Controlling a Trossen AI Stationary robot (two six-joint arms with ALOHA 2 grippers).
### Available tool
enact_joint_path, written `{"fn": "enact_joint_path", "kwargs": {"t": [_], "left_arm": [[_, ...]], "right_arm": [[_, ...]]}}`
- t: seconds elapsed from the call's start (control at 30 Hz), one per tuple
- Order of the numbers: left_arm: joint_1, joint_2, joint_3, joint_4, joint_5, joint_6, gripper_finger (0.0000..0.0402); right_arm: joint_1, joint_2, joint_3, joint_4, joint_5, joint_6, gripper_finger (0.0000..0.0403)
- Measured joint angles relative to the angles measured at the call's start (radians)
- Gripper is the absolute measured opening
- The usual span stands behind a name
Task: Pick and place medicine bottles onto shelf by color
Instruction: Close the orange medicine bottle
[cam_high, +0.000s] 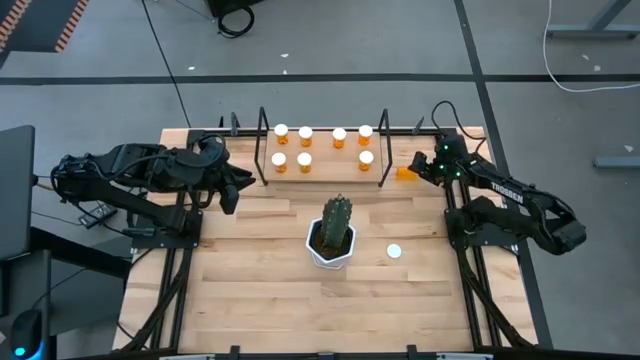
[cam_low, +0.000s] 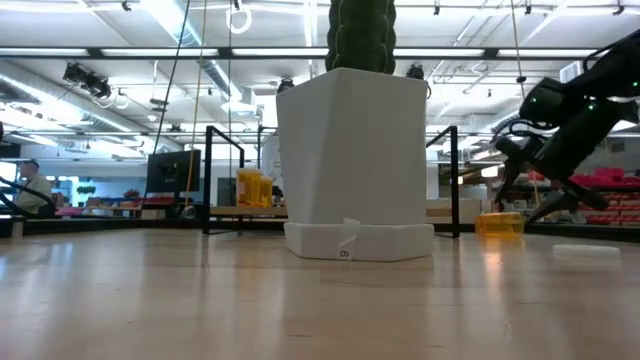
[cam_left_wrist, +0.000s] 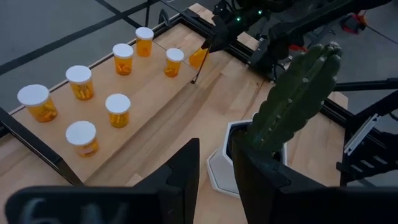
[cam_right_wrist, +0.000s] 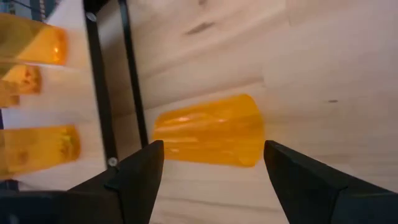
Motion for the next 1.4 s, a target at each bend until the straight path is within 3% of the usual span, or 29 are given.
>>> {"fn": "enact_joint_path", "kwargs": {"t": [0.3,0.63,0.87,1.23,1.4], "left_arm": [[0.0,0.0,0.0,0.0,0.0,-0.025,0.0103],[0.0,0.0,0.0,0.0,0.0,-0.053,0.0103],[0.0,0.0,0.0,0.0,0.0,-0.054,0.0103],[0.0,0.0,0.0,0.0,0.0,-0.052,0.0103],[0.0,0.0,0.0,0.0,0.0,-0.051,0.0103]], "right_arm": [[-0.073,0.13,-0.007,0.148,-0.159,-0.07,0.0283],[-0.07,0.184,-0.006,0.193,-0.222,-0.126,0.0269],[-0.07,0.155,0.039,0.194,-0.222,-0.132,0.0198],[-0.07,0.17,0.053,0.081,-0.227,-0.227,0.0036],[-0.058,0.17,0.054,0.103,-0.253,-0.236,0.0013]]}}
